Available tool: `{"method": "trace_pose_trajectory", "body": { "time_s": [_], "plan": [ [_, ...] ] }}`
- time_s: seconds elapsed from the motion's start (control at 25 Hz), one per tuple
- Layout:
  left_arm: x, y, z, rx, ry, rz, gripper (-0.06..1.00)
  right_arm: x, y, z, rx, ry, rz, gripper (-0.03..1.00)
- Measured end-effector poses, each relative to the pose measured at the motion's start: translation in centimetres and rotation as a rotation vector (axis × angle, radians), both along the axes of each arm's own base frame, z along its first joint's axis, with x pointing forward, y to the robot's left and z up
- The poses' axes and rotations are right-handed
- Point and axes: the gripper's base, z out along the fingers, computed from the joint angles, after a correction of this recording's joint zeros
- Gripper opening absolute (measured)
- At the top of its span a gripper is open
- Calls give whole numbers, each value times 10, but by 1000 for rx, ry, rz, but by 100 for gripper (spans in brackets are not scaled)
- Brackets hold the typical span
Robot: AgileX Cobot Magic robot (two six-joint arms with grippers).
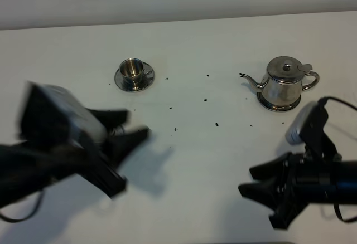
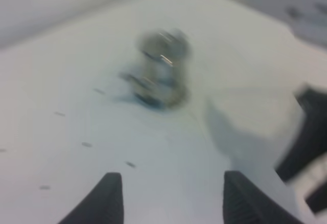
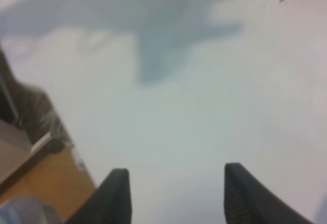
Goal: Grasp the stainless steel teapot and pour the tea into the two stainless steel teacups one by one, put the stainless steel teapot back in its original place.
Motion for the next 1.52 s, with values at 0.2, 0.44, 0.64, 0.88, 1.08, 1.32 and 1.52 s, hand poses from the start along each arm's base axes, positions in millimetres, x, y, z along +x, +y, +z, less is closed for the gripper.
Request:
{"method": "trace_pose_trajectory", "body": {
  "time_s": [0.2,0.44,0.64,0.88,1.08,1.32,1.52],
  "plan": [
    [-21,23,33,-226,-28,158,47,17,6,15,8,-12,-11,41],
    [-54,30,63,-524,21,65,47,35,12,35,6,-41,-11,41],
    [-79,21,83,-595,125,-181,47,41,14,42,-3,-56,-9,41],
    [-104,22,96,-298,326,-302,47,41,14,42,-11,-56,-4,41],
    [-102,58,91,60,510,86,47,41,14,42,-12,-57,-4,41],
    [-87,99,70,324,494,543,47,44,15,46,1,-58,-13,41],
    [-89,103,32,473,527,502,47,47,16,50,8,-71,-13,41]
  ]
}}
